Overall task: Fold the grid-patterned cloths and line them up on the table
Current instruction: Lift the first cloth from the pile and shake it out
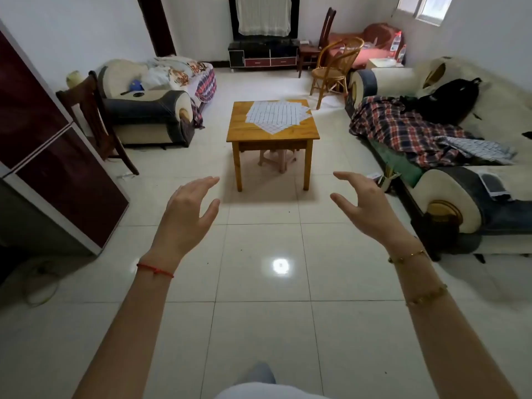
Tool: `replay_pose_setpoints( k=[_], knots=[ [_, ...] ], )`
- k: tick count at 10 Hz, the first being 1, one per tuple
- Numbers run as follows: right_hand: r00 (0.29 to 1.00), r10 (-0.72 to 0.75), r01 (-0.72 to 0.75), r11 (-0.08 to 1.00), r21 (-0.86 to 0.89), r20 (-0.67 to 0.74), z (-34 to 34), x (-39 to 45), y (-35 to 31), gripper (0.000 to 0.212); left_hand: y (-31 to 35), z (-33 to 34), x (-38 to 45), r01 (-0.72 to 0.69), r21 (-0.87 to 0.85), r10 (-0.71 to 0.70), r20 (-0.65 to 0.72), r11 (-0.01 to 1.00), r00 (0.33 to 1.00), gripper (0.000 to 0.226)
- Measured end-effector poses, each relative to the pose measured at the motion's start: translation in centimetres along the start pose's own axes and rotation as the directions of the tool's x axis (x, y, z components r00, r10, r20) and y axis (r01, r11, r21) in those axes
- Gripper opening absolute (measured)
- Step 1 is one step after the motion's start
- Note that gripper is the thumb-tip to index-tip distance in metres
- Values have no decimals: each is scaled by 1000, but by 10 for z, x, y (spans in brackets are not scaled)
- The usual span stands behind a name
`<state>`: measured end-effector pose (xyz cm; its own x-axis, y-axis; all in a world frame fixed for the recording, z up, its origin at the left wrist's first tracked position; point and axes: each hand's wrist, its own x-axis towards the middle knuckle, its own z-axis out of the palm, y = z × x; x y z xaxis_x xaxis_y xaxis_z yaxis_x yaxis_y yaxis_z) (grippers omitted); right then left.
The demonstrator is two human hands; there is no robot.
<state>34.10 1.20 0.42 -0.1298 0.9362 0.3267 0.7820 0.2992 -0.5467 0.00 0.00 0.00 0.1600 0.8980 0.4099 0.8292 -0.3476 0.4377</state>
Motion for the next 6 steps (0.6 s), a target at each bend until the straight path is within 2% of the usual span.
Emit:
replay_pose_setpoints(
  k=[3,6],
  knots=[
    [997,45,-45,999,-2,57,17,18,22,45,-5,26,14,46,2,-46,-8,999,999,44],
    [994,84,-82,996,-29,73,50,83,60,45,-39,71,75,79,-8,-78,33,997,996,44]
  ],
)
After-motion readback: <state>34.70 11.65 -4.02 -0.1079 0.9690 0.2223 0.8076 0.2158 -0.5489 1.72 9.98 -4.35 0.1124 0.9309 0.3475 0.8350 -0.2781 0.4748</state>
